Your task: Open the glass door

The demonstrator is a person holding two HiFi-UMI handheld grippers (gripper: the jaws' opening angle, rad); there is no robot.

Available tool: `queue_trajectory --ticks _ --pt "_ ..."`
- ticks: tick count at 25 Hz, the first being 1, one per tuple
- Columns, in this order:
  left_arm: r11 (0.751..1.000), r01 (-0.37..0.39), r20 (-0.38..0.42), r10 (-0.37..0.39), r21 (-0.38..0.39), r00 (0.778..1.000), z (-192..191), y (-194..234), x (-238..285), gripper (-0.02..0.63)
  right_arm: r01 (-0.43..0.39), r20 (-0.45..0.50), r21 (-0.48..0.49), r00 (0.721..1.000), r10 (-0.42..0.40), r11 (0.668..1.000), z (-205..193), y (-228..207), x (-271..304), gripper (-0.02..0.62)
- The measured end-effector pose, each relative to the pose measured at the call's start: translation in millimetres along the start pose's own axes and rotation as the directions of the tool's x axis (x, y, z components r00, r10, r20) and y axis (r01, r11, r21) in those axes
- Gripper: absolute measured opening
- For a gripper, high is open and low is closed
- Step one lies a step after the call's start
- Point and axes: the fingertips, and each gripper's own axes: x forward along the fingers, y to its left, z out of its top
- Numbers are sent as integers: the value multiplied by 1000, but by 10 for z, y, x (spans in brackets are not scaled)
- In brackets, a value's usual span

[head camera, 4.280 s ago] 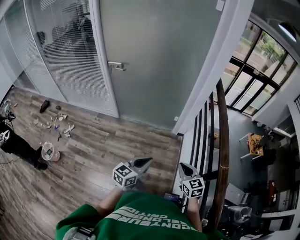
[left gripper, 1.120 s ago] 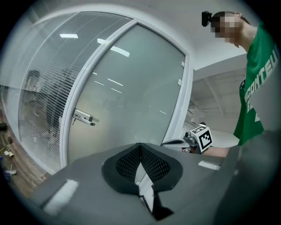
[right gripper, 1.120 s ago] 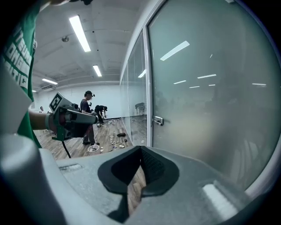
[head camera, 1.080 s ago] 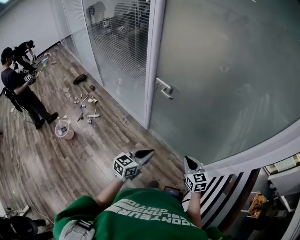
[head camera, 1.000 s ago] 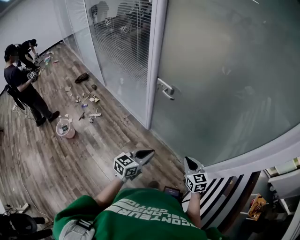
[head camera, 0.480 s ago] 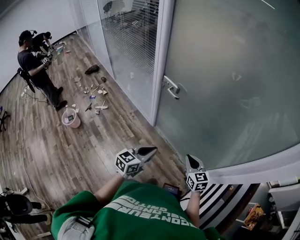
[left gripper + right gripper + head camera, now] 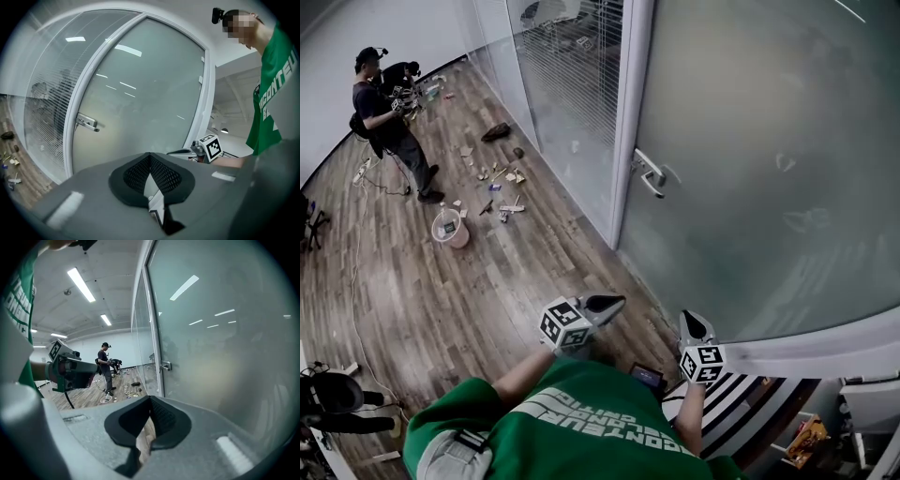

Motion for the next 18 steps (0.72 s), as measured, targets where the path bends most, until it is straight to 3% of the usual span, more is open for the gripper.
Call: queue_trajectory --ticks 6,11,18 --pt "999 13 38 -12 -33 999 41 106 17 17 8 -13 -64 1000 -9 998 187 -1 10 -8" --pt "999 16 98 -12 -33 995 222 204 182 17 28 -26 -104 999 -30 994 351 -252 73 -8" --pt "999 7 93 -3 -48 996 345 506 258 17 55 -65 -159 996 -66 986 611 -561 394 -8"
